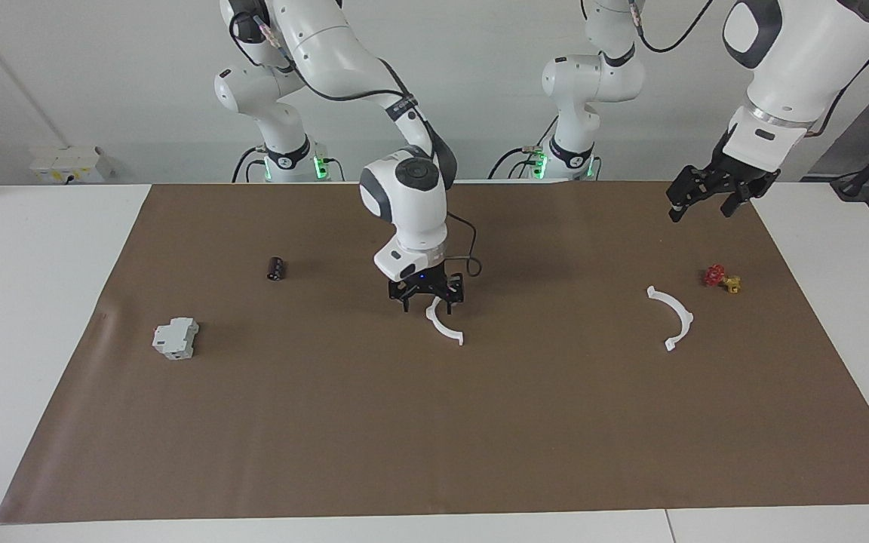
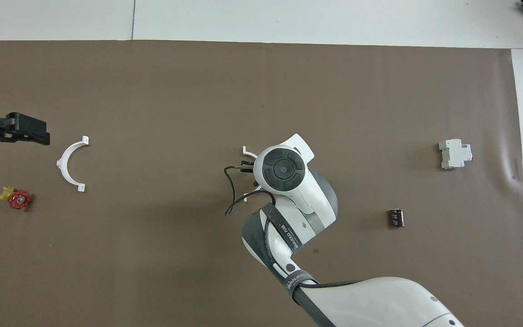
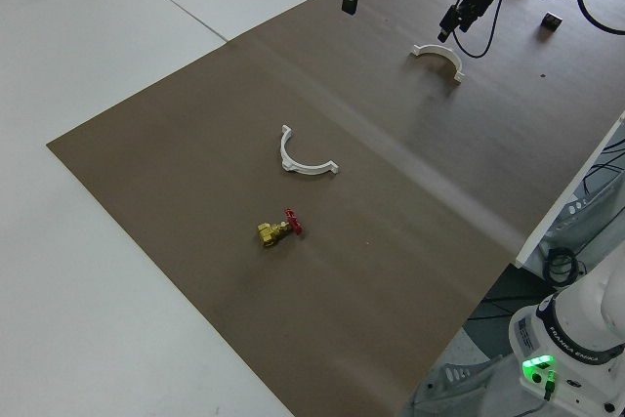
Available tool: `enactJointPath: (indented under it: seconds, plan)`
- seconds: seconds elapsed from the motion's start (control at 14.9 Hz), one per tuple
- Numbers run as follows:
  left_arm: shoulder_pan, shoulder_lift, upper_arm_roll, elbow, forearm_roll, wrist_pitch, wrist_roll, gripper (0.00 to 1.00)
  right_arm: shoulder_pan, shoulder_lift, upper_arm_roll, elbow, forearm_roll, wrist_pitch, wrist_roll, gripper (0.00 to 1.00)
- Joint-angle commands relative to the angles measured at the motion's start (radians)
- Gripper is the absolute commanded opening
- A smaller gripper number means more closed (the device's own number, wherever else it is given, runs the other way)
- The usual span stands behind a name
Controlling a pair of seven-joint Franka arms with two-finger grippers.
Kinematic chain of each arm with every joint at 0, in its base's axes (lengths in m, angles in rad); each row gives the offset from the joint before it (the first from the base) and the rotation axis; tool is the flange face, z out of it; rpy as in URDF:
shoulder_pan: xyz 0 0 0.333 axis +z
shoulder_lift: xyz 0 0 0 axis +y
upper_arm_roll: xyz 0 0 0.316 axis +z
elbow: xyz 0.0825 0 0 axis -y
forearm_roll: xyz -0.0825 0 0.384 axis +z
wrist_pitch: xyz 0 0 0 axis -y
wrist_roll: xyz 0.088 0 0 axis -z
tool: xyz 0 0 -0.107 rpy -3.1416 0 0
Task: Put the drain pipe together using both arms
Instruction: 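Release the half-ring at center and withdraw the right gripper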
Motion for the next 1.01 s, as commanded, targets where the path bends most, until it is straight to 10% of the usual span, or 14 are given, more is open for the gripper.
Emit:
enactJointPath:
  seconds: [0.0, 0.94]
  plan:
    - [-0.006, -0.032, 0.007, -0.038, -0.011, 0.018, 0.008, 1.0, -0.089, -0.154, 0.01, -0.02, -0.018, -0.122, -0.111, 1.0]
    - [0.056, -0.092, 0.016, -0.305, -0.002, 0.271, 0.125, 1.0, -0.562, -0.363, 0.006, 0.081, -0.014, -0.681, -0.607, 1.0]
